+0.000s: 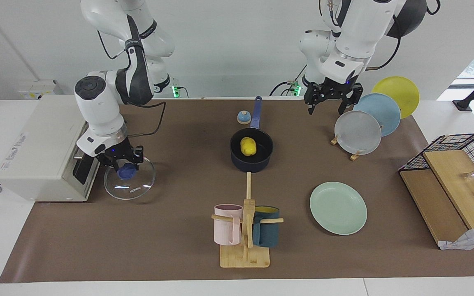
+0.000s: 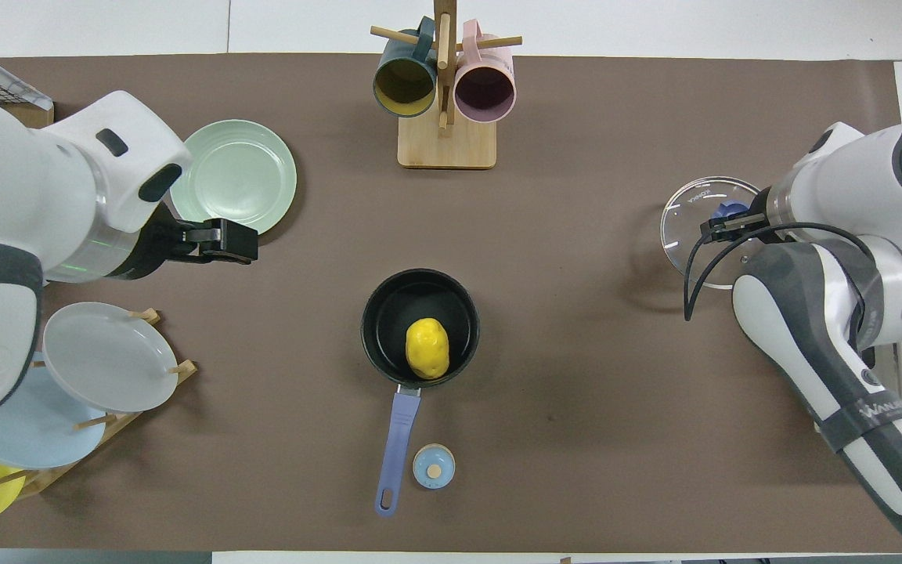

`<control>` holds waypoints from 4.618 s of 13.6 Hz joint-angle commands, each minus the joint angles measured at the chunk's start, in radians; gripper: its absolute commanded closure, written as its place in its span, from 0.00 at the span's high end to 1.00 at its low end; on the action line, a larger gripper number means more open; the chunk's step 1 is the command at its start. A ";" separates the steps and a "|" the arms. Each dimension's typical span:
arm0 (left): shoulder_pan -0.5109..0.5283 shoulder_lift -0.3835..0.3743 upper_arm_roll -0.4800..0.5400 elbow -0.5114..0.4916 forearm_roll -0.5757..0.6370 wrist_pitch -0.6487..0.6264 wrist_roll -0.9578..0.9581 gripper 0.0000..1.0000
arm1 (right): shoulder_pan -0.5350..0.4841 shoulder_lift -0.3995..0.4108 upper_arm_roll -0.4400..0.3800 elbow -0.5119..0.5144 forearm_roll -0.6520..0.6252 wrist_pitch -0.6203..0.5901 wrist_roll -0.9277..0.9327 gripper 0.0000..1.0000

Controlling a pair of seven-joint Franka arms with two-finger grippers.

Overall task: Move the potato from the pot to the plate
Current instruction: 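Lower the lid beside the toaster while the left gripper reaches the pot, then grasp the yellow potato with the left gripper while the right gripper withdraws, then carry the potato with the left gripper to the green plate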

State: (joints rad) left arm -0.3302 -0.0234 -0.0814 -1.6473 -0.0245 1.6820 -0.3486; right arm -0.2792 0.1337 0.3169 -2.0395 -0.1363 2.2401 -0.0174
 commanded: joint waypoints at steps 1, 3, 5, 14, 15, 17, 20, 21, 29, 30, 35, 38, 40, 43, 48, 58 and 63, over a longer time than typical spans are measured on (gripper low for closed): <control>-0.094 -0.009 0.014 -0.121 0.000 0.134 -0.113 1.00 | -0.009 -0.059 0.013 -0.135 0.020 0.126 -0.001 0.00; -0.151 0.005 0.012 -0.192 -0.002 0.201 -0.154 1.00 | -0.038 -0.068 0.014 -0.169 0.020 0.124 -0.010 0.00; -0.231 0.078 0.014 -0.235 -0.002 0.302 -0.237 1.00 | -0.041 -0.084 0.013 -0.208 0.020 0.133 -0.018 0.00; -0.338 0.192 0.014 -0.337 0.000 0.504 -0.279 1.00 | -0.041 -0.080 0.013 -0.231 0.021 0.190 -0.001 0.99; -0.342 0.192 0.014 -0.357 0.000 0.533 -0.273 1.00 | -0.043 -0.075 0.013 -0.219 0.021 0.176 -0.003 1.00; -0.355 0.201 0.014 -0.373 0.000 0.554 -0.271 1.00 | -0.044 -0.075 0.013 -0.129 0.026 0.072 -0.003 1.00; -0.360 0.232 0.014 -0.375 0.000 0.570 -0.273 1.00 | -0.041 -0.080 0.011 0.084 0.063 -0.196 0.001 1.00; -0.360 0.234 0.014 -0.375 0.000 0.568 -0.277 1.00 | -0.041 -0.086 0.010 0.146 0.064 -0.271 0.004 1.00; -0.363 0.281 0.015 -0.382 0.000 0.585 -0.287 1.00 | -0.002 -0.144 -0.053 0.410 0.055 -0.761 0.011 1.00; -0.363 0.281 0.015 -0.382 0.000 0.587 -0.287 1.00 | 0.077 -0.154 -0.132 0.410 0.063 -0.780 0.011 1.00; -0.359 0.284 0.015 -0.375 0.000 0.585 -0.277 0.07 | 0.285 -0.203 -0.369 0.371 0.064 -0.760 0.014 1.00; -0.356 0.281 0.015 -0.368 0.000 0.584 -0.286 0.00 | 0.284 -0.194 -0.371 0.369 0.064 -0.698 0.016 1.00; -0.352 0.274 0.015 -0.362 0.000 0.578 -0.300 0.00 | 0.249 -0.190 -0.369 0.374 0.087 -0.700 0.013 1.00; -0.343 0.240 0.015 -0.295 -0.002 0.481 -0.310 0.00 | 0.242 -0.190 -0.371 0.380 0.106 -0.701 0.011 1.00; -0.259 0.232 0.020 -0.064 -0.032 0.233 -0.285 0.00 | 0.242 -0.189 -0.377 0.386 0.141 -0.692 -0.016 1.00; 0.124 0.394 0.025 0.210 -0.026 0.194 0.189 0.00 | 0.255 -0.186 -0.369 0.387 0.132 -0.678 -0.021 1.00; 0.188 0.557 0.028 0.207 0.058 0.407 0.295 0.00 | 0.256 -0.186 -0.368 0.386 0.132 -0.675 -0.019 1.00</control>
State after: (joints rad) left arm -0.1487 0.4551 -0.0477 -1.4762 -0.0101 2.0224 -0.0697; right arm -0.0196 -0.0448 -0.0530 -1.6453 -0.0202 1.5527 -0.0169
